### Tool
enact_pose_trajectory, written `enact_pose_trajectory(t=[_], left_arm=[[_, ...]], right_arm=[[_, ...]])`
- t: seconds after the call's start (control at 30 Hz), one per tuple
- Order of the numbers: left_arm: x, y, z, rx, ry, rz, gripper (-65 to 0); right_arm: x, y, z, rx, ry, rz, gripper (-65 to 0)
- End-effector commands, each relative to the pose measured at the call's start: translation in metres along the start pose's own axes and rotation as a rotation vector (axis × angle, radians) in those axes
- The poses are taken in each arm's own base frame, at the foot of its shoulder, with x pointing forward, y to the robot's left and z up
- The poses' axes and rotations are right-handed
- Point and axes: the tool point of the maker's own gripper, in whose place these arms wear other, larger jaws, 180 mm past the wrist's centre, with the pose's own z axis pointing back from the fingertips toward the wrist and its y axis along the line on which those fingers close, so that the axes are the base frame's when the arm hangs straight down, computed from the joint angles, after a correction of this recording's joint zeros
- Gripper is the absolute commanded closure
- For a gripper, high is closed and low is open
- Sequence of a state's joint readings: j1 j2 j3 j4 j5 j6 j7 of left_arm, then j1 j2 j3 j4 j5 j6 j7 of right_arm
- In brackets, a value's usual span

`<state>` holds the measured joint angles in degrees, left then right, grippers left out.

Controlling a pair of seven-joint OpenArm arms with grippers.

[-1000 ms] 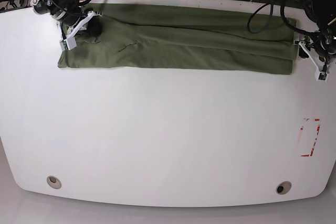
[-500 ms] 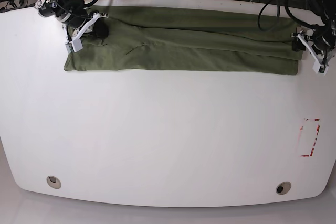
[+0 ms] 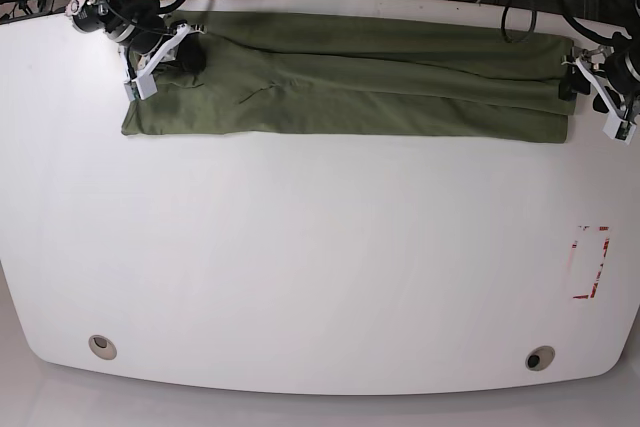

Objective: Fold the T-shirt properly
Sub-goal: 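Adjust the folded shirt's ends with both grippers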

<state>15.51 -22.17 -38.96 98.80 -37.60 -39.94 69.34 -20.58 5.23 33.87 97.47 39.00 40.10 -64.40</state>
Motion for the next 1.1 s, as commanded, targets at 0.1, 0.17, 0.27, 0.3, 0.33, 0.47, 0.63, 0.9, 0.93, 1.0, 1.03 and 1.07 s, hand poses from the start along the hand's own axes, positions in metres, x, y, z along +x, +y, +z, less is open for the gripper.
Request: enact_pose_trajectory(t=[0.1,0.17,0.27,0.3,0.33,0.47,0.63,0.9,0.93,1.0,1.03,1.07], left_arm=[[-0.012,0.013,-0.013,-0.023,0.020,0.086,-39.0],[-0.017,0.014,-0.017,-0.033,0.033,0.111,-39.0],[-0.018,0.015,-0.020,-0.037,0.034,0.124,-39.0],[-0.018,0.015,-0.020,-0.037,0.032,0.124,-39.0],[-0.017,0.015,-0.020,-0.037,0.028,0.124,-38.9],[-0.007,0.018,-0.020,-0.028,-0.038,0.127,-38.9],[-0.026,0.025,-0.029,-0.006,0.014,0.152,-38.9],[-0.039,0.024,-0.037,-0.024,0.042,0.190,-38.9],[-0.039,0.023,-0.037,-0.025,0.041,0.188,-38.9],[-0.038,0.018,-0.040,-0.039,0.048,0.175,-38.9],[-0.039,0.014,-0.042,-0.048,0.055,0.167,-38.9],[-0.039,0.012,-0.043,-0.053,0.059,0.163,-38.9]], right_arm=[[-0.010,-0.006,0.002,-0.032,0.057,0.012,-2.4],[-0.012,-0.006,0.002,-0.033,0.061,0.010,-2.4],[-0.013,-0.007,0.003,-0.034,0.063,0.011,-2.4],[-0.012,-0.007,0.003,-0.034,0.061,0.012,-2.4],[-0.011,-0.007,0.003,-0.034,0.060,0.013,-2.4],[-0.013,-0.006,0.003,-0.033,0.062,0.010,-2.4],[-0.013,-0.006,0.002,-0.032,0.062,0.009,-2.4],[-0.013,-0.006,0.002,-0.032,0.062,0.009,-2.4],[-0.012,-0.006,0.002,-0.033,0.061,0.010,-2.4],[-0.013,-0.006,0.003,-0.033,0.062,0.011,-2.4],[-0.013,-0.006,0.003,-0.033,0.062,0.011,-2.4],[-0.014,-0.006,0.003,-0.033,0.064,0.009,-2.4]])
